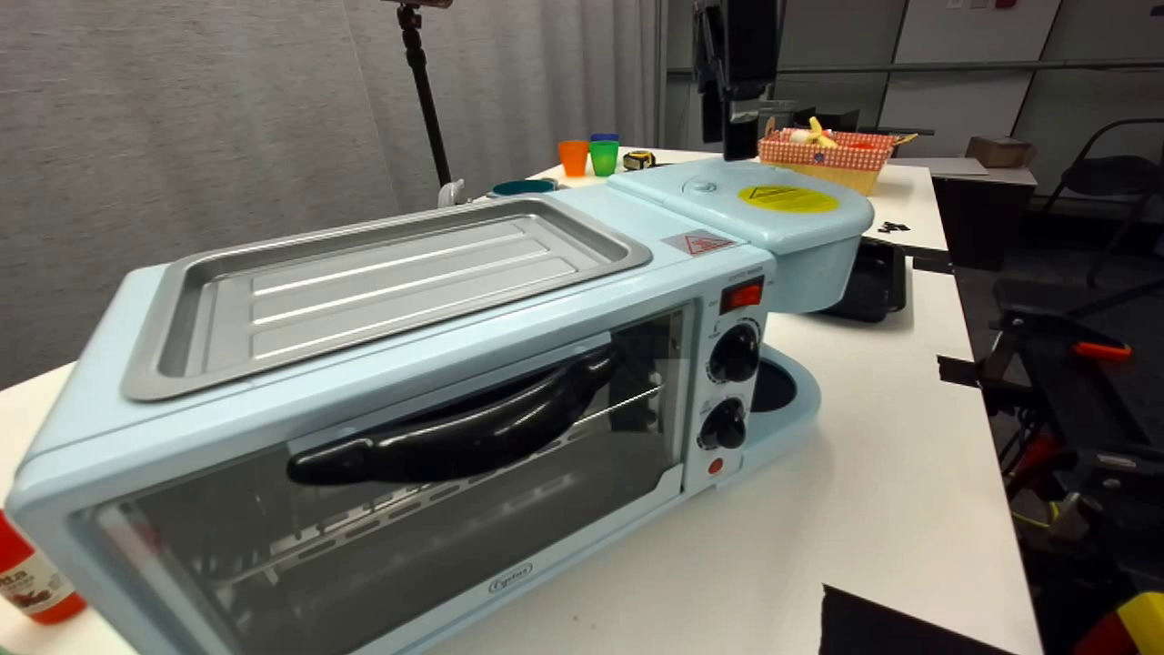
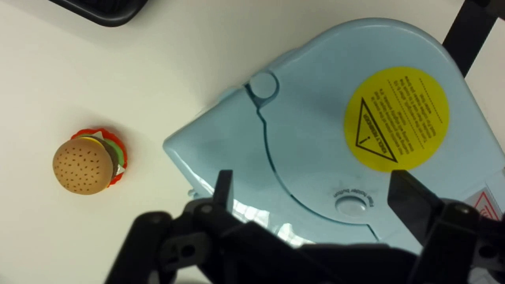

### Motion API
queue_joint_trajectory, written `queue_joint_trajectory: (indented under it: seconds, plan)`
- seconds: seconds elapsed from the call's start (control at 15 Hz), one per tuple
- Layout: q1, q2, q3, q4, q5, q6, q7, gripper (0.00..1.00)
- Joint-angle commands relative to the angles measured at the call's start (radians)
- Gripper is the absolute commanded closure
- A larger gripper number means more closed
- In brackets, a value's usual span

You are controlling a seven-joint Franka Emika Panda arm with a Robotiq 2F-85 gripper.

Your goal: Press the button on the right side of the breakfast station to open the chamber on the right

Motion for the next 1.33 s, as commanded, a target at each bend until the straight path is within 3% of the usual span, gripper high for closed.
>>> queue_joint_trajectory:
  seconds: [0.0, 0.4, 0.47, 0.6, 1.13, 1.27]
  plan:
    - [0.009, 0.051, 0.011, 0.074, -0.02, -0.051, 0.008, 0.0]
    - [0.014, 0.074, 0.03, 0.111, -0.022, -0.075, 0.011, 0.0]
    - [0.015, 0.076, 0.031, 0.114, -0.023, -0.078, 0.011, 0.25]
    - [0.017, 0.073, 0.035, 0.114, -0.03, -0.079, 0.014, 0.34]
    - [0.032, 0.066, 0.05, 0.11, -0.048, -0.082, 0.024, 0.96]
    - [0.039, 0.066, 0.056, 0.113, -0.049, -0.085, 0.028, 1.0]
